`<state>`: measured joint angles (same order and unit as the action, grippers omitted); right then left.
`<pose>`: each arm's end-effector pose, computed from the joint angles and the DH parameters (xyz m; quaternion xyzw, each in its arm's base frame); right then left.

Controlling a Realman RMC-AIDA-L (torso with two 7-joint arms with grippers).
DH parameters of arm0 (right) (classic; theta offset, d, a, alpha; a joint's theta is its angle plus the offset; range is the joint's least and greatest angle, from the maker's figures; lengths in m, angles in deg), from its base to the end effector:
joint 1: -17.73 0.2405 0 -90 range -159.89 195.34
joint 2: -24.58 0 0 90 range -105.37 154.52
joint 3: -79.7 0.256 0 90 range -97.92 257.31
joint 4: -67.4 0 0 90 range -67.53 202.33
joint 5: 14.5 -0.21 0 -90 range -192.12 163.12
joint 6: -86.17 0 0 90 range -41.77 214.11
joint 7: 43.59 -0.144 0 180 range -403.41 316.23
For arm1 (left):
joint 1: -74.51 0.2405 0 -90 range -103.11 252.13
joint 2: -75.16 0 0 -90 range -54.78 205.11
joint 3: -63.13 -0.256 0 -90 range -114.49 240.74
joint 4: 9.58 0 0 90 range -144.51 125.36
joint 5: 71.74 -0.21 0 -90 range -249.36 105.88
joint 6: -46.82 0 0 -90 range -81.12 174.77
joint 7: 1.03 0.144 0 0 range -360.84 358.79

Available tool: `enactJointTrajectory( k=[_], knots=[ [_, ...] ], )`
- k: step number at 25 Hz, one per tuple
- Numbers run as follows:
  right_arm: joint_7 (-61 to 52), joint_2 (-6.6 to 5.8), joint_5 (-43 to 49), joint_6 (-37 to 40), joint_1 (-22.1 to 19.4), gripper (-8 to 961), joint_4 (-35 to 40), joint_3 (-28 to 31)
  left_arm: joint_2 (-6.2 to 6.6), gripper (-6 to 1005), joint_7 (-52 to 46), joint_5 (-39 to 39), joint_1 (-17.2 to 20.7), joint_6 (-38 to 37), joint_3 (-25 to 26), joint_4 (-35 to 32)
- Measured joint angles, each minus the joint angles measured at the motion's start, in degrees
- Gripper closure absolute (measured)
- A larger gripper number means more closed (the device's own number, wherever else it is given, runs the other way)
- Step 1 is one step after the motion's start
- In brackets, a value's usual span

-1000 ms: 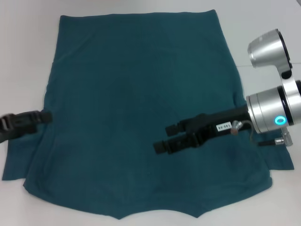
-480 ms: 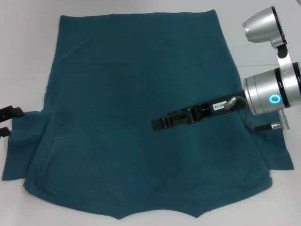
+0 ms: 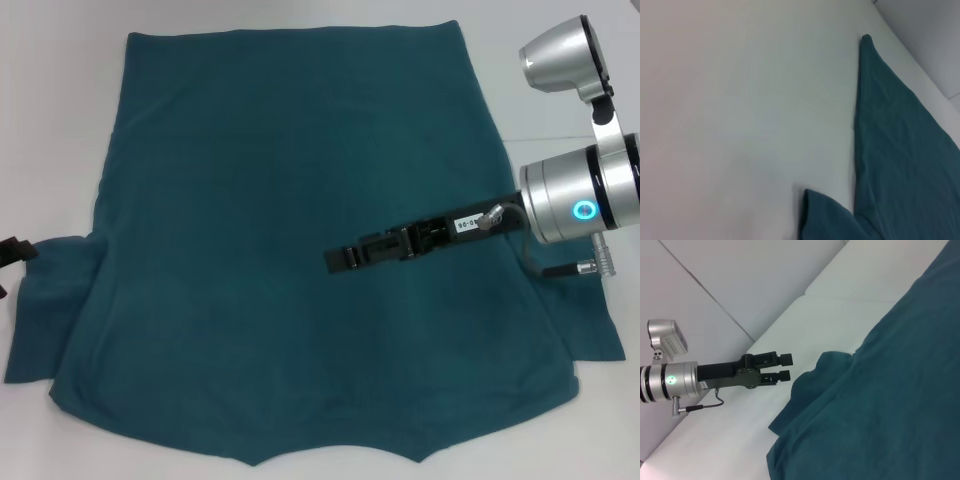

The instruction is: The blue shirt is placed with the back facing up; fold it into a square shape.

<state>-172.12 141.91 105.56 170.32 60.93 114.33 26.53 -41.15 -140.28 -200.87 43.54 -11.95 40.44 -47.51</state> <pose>0.1750 0.3927 0.0016 -0.8969 0.4147 0.1431 0.0554 -0.3640 0.3724 0.0673 -0.5787 -0.6987 -0.2689 0.3235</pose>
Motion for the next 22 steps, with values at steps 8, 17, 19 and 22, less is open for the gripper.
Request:
enactJointTrajectory(
  k=[8,17,19,22],
  knots=[
    [0.5,0.15,0.0,-0.2,-0.2,24,-0.2,1.9,-0.16,175,1.8,0.0,-0.2,3.2,-0.7,2.4],
    [0.6,0.16,0.3,-1.0,-0.2,24,-0.6,2.0,-0.31,174,2.1,-0.1,-0.9,4.3,-1.0,3.7],
    [0.7,0.07,0.3,-1.2,-0.2,24,-0.8,2.0,-0.38,174,2.1,0.0,-1.1,4.3,-1.2,4.1],
    [0.8,0.06,0.3,-1.4,-0.2,24,-0.9,2.0,-0.63,174,2.1,0.2,-1.5,4.1,-1.4,4.6]
  ],
)
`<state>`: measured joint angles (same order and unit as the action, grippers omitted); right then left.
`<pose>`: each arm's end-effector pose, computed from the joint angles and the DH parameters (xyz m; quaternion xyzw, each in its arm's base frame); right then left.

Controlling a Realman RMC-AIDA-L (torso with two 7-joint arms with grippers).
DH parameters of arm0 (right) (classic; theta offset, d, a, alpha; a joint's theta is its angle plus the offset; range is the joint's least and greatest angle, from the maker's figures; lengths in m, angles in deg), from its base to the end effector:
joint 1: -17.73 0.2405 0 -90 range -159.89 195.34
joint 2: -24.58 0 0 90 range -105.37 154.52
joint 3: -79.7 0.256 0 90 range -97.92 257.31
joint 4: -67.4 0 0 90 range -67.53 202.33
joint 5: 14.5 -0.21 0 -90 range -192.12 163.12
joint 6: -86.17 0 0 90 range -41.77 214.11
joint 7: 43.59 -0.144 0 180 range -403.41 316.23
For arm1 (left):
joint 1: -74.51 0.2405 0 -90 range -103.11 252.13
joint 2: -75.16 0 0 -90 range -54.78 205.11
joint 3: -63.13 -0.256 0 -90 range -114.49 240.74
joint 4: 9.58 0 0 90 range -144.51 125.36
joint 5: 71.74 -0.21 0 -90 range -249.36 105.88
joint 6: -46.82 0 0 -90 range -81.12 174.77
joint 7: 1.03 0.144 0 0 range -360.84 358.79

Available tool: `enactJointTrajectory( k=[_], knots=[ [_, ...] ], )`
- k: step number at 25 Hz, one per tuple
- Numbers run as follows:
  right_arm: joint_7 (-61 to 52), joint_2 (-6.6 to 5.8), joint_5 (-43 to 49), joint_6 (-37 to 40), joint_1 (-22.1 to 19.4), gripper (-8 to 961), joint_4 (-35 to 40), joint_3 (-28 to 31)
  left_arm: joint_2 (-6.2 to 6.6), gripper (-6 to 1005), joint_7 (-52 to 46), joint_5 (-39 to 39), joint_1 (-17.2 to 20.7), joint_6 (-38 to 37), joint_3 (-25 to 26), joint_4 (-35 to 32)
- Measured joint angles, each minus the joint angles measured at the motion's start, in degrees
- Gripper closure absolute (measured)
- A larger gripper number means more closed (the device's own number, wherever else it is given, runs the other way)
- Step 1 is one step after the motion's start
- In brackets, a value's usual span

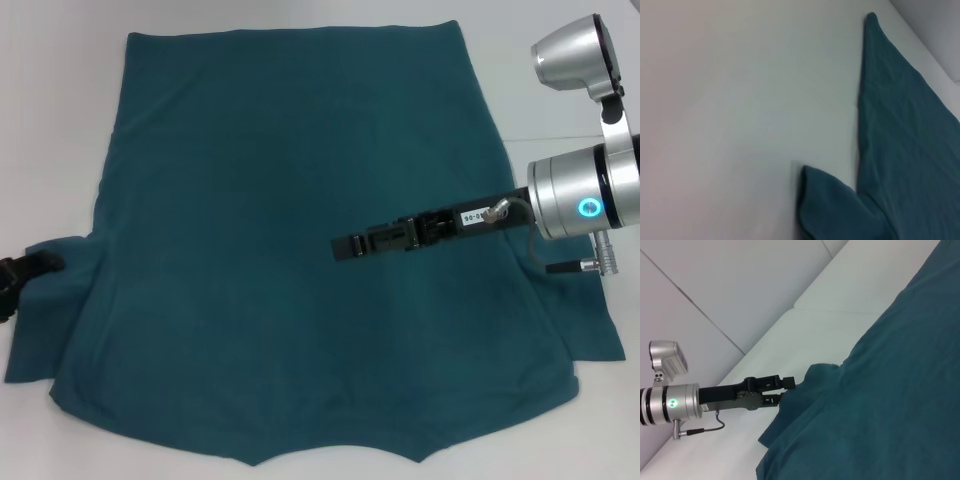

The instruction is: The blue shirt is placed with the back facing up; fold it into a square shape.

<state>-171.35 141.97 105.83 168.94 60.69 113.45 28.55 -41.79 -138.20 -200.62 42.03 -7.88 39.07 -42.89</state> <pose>0.1814 0.3962 0.0043 -0.8896 0.4235 0.1559 0.0708 -0.3610 0.3769 0.0427 -0.5842 -0.7017 -0.2545 0.3186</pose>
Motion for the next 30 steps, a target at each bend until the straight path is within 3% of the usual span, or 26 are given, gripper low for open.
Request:
enactJointTrajectory(
  k=[9,14,25,30],
  knots=[
    [0.6,-0.09,-0.2,-0.2,-0.2,25,0.0,0.1,-0.14,175,-0.8,-0.1,-0.8,-1.4,-0.9,0.1],
    [0.7,-0.15,-0.2,-0.2,-0.4,25,0.0,0.5,-0.08,255,-0.9,-0.2,-0.8,-1.5,-1.0,-0.5],
    [0.7,-0.15,-0.4,-0.2,-0.6,25,0.0,0.6,-0.14,710,0.2,-0.3,0.0,-1.5,-4.0,-2.6],
    [0.7,-0.15,-0.2,-0.4,-0.7,24,0.0,0.6,0.18,855,1.2,-0.3,-0.1,-1.5,-6.8,-3.7]
  ],
)
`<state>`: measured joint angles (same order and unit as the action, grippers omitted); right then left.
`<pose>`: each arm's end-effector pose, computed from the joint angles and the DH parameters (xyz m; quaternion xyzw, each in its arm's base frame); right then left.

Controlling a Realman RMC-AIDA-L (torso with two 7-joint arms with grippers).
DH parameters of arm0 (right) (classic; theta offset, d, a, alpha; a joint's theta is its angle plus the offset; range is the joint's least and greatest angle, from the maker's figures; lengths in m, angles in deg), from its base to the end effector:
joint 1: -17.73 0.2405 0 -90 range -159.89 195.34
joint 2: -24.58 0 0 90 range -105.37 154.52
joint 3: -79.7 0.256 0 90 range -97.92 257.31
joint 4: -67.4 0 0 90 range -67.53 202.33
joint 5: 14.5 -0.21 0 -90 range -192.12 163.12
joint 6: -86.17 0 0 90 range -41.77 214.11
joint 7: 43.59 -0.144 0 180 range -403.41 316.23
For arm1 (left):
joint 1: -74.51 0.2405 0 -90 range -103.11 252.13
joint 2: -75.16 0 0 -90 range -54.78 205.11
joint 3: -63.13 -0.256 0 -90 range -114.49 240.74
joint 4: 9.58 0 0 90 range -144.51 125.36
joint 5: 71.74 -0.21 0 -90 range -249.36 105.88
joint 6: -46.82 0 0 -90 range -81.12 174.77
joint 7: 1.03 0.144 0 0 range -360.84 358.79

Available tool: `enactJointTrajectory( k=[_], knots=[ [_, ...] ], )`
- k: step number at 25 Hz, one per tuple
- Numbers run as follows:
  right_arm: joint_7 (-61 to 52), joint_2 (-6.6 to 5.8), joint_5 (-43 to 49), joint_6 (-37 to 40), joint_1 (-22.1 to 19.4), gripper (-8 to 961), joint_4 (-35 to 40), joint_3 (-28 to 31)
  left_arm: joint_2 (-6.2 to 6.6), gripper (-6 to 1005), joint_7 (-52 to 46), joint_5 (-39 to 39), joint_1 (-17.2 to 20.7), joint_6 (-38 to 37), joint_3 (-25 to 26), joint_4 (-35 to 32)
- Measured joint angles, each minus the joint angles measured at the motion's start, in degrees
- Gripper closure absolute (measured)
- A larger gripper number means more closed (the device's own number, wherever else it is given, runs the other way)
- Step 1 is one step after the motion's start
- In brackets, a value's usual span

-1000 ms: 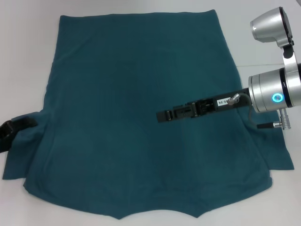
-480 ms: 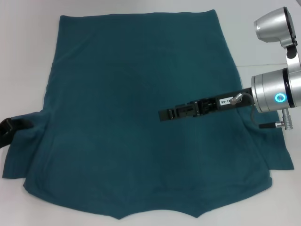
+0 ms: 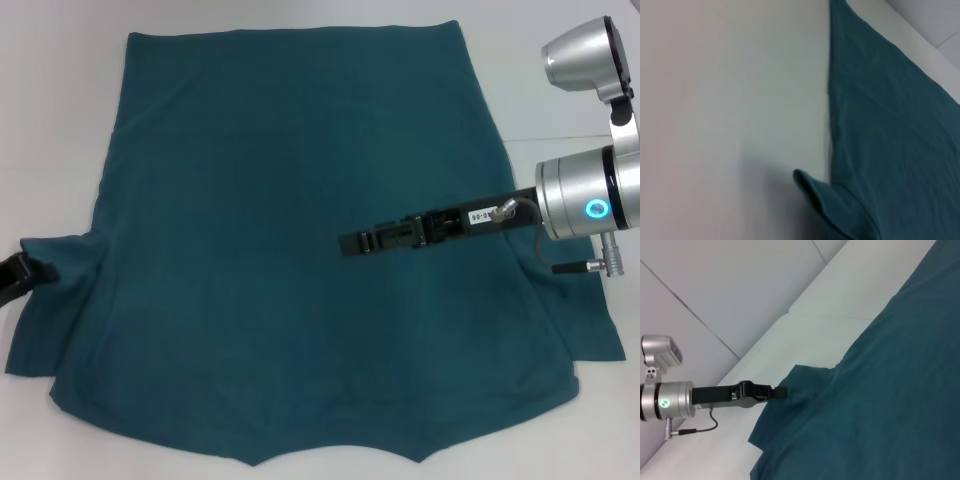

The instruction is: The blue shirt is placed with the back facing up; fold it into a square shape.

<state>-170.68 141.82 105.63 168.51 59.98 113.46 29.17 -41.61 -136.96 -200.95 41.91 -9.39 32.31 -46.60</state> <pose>0.1870 0.3962 0.0074 -0.8869 0.4257 0.1611 0.0794 -0.3458 0.3851 0.0455 -0.6446 -0.6599 -0.2157 0.3202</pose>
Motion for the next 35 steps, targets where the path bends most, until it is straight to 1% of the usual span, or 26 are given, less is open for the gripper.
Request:
enactJointTrajectory(
  k=[3,6,9,13,18,23,26,29,31,33,35],
  knots=[
    [0.0,-0.04,0.0,0.0,-0.2,24,0.0,0.0,0.04,942,0.5,0.0,0.2,0.0,-2.9,-2.0],
    [-0.1,-0.07,0.1,-0.1,-0.3,24,0.0,0.0,-0.2,969,3.4,0.0,0.6,-0.4,-5.4,-4.9],
    [-0.1,-0.11,0.2,0.0,-0.3,24,0.0,0.0,-0.94,997,6.5,0.0,1.4,-0.8,-7.8,-8.8],
    [-0.2,-0.17,0.2,-0.1,-0.4,25,0.0,0.0,-1.19,991,7.9,-2.4,1.5,-0.6,-9.7,-12.0],
    [-0.3,-0.25,0.2,-0.1,-0.5,25,0.0,0.1,-1.21,983,8.5,-8.5,0.8,-0.3,-11.8,-14.8],
    [-0.4,-0.36,0.2,-0.1,-0.5,25,0.0,0.1,-1.82,975,8.0,-11.7,0.6,0.0,-12.3,-18.4],
    [-0.4,-0.36,0.2,-0.1,-0.5,26,0.0,0.1,-1.95,970,6.9,-13.6,0.1,-0.4,-13.2,-20.1],
    [-0.3,-0.35,0.2,-0.1,-0.6,25,0.0,0.1,-2.01,965,3.8,-16.4,-0.5,-0.7,-15.5,-21.2],
    [-0.3,-0.35,0.2,-0.1,-0.6,25,0.0,0.1,-2.52,962,0.6,-18.6,-0.7,-1.2,-17.9,-22.9],
    [-0.3,-0.38,0.2,-0.1,-0.6,25,0.0,0.1,-3.38,958,-1.5,-20.4,-0.7,-2.2,-19.5,-25.5],
    [-0.3,-0.42,0.2,-0.1,-0.6,24,0.0,0.1,-4.55,955,-3.7,-22.7,-0.8,-4.1,-20.4,-29.0]
  ],
)
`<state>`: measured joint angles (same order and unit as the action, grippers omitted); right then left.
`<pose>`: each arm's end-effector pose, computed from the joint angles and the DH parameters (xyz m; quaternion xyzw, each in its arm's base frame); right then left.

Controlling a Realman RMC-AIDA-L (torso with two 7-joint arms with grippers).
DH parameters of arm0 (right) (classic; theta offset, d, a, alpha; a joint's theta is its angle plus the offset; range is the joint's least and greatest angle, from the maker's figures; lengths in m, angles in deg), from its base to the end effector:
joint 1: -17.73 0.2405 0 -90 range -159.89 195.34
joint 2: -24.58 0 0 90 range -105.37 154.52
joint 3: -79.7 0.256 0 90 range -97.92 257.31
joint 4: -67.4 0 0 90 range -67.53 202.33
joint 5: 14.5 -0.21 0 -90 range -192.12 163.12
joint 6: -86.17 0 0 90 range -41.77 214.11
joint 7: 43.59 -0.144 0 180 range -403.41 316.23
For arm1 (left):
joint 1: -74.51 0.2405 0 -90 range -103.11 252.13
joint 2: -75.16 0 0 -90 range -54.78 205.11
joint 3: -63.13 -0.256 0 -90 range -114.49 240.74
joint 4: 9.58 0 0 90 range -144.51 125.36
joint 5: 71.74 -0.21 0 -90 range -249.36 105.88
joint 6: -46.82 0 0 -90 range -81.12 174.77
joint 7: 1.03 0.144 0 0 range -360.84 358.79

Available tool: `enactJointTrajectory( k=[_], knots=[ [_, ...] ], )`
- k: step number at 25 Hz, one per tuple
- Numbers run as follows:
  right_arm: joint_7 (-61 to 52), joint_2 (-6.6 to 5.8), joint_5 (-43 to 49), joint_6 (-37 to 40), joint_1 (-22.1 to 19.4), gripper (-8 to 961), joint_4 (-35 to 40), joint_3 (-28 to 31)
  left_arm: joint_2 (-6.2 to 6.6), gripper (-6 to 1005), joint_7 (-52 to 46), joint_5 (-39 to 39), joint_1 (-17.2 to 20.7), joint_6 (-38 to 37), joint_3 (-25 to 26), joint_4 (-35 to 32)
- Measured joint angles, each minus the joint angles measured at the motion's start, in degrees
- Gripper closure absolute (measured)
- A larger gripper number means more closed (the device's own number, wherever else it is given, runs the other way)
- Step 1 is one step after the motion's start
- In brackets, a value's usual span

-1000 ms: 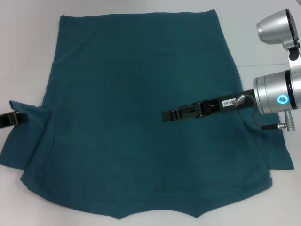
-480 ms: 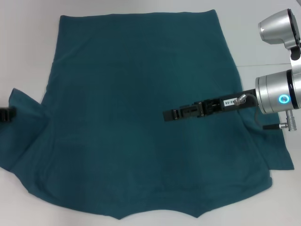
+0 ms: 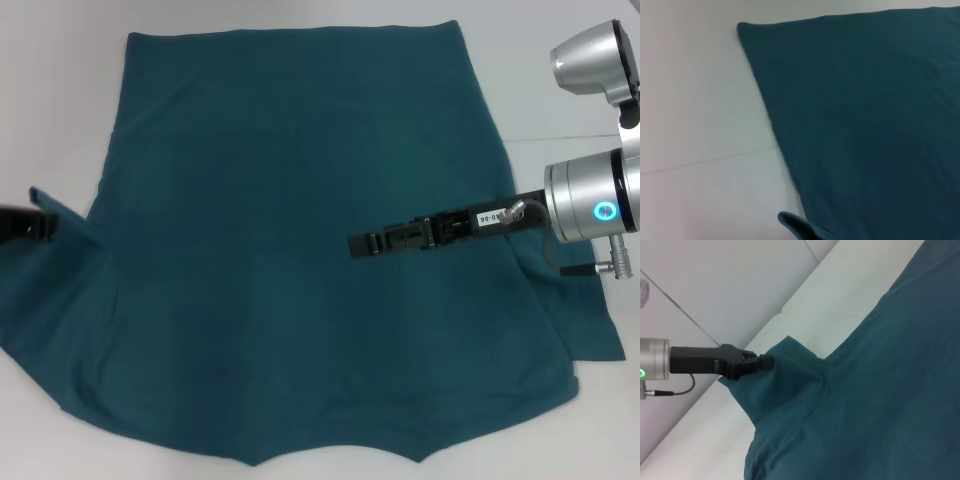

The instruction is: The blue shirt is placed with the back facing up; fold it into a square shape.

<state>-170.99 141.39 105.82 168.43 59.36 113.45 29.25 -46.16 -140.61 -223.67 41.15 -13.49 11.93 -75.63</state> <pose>0.1932 0.3954 0.0105 -0.8835 0.4327 0.1586 0.0845 -0.2627 0.4152 0.0701 -0.8044 -0.4306 -0.0065 0.4092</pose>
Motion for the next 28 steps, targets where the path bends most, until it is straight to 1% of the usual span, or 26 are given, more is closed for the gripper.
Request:
enactJointTrajectory(
  k=[2,4,6,9,13,16,19,22,28],
  knots=[
    [0.0,-0.05,0.0,0.0,0.0,24,0.0,0.0,-0.76,952,-2.1,-1.6,-0.5,-2.4,-0.3,-2.6],
    [0.2,-0.09,0.0,0.0,0.0,25,0.0,0.0,-1.05,949,-4.6,-2.3,-1.5,-5.2,-0.5,-3.9],
    [0.3,-0.1,0.0,0.0,0.0,25,0.0,0.0,-0.87,946,-7.7,-2.4,-2.7,-7.3,-0.5,-3.7],
    [0.3,-0.1,0.0,0.0,0.0,25,0.0,0.0,-0.73,941,-11.9,-2.5,-4.1,-8.6,-0.5,-2.5],
    [0.3,-0.06,0.0,-0.2,0.0,25,0.0,0.0,-1.01,934,-17.8,-2.5,-6.2,-8.5,-0.2,1.4],
    [0.3,-0.06,0.0,-0.4,0.0,24,-0.5,0.0,-1.04,930,-20.9,-2.2,-8.0,-6.6,0.3,5.7],
    [0.3,-0.11,0.0,-0.9,-0.1,24,-0.8,0.0,-1.09,925,-22.2,-2.0,-10.4,-5.0,1.6,10.0],
    [0.5,-0.11,0.0,-1.2,-0.1,24,-1.2,0.0,-1.17,920,-22.3,-2.0,-12.3,-3.9,3.3,12.9],
    [0.9,-0.18,0.0,-1.2,-0.2,25,-1.5,0.0,-1.12,910,-23.0,-1.9,-14.4,-1.2,4.5,16.8]
  ],
)
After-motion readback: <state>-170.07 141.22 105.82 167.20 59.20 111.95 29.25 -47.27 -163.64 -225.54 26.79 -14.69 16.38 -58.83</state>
